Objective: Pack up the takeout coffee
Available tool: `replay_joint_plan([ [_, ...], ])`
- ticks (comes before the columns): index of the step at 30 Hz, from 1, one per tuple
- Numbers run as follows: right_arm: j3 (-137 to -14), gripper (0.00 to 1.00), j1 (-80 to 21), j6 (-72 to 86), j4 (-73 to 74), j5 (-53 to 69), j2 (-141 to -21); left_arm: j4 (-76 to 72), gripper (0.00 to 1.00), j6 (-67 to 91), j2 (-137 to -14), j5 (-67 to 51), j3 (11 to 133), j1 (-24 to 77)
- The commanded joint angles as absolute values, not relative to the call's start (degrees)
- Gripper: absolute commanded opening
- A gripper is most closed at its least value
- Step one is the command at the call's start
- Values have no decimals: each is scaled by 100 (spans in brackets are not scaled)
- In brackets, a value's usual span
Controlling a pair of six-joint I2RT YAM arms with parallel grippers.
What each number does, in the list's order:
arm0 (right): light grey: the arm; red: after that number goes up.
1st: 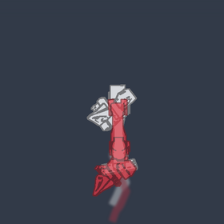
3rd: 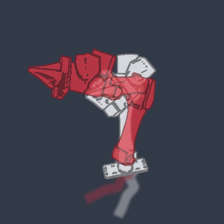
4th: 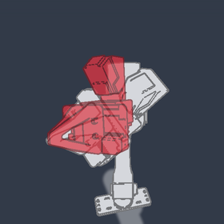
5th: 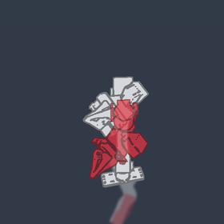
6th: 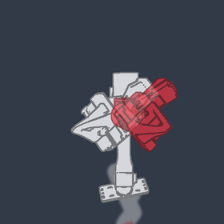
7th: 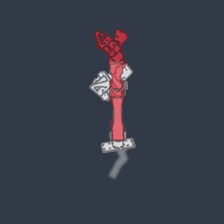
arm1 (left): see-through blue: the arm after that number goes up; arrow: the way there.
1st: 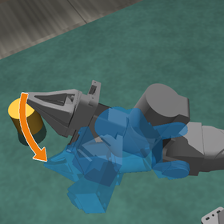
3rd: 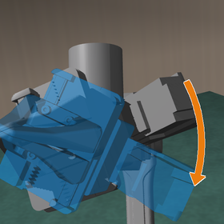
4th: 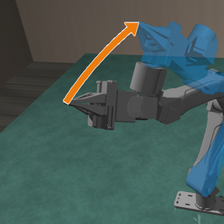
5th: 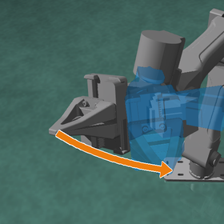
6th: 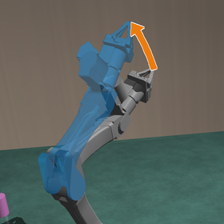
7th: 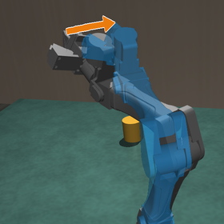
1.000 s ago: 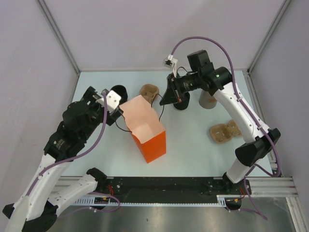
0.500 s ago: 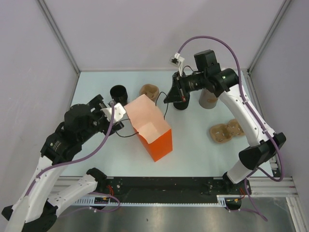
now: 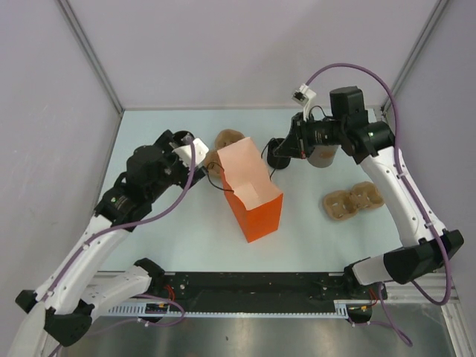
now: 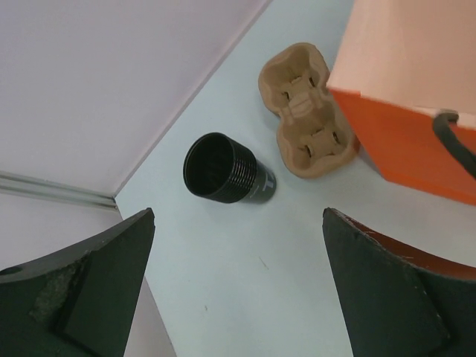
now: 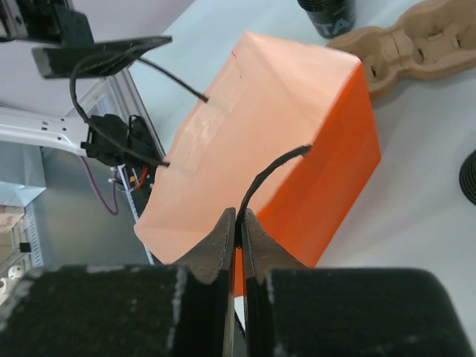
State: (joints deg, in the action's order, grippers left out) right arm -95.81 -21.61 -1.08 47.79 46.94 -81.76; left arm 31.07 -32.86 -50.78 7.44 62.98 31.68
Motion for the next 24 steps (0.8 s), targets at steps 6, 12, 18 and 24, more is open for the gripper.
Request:
replay_joint_plan([
  [6, -8957, 0, -2031, -431, 4711, 4034, -7304, 1811, 100, -2795, -5686, 756, 6635, 3129],
  [12, -8658, 0, -2004, -431, 4544, 3543, -6725, 1696, 100, -2689, -5897, 651, 6680, 3129],
  [18, -8403, 0, -1995, -501, 4570, 3209, -6434, 1688, 100, -2637, -5950, 545, 6662, 3129],
  [24, -8341, 1, -1995, -764, 4825, 3129, -6206, 1688, 100, -2610, -5898, 562, 6662, 3129],
])
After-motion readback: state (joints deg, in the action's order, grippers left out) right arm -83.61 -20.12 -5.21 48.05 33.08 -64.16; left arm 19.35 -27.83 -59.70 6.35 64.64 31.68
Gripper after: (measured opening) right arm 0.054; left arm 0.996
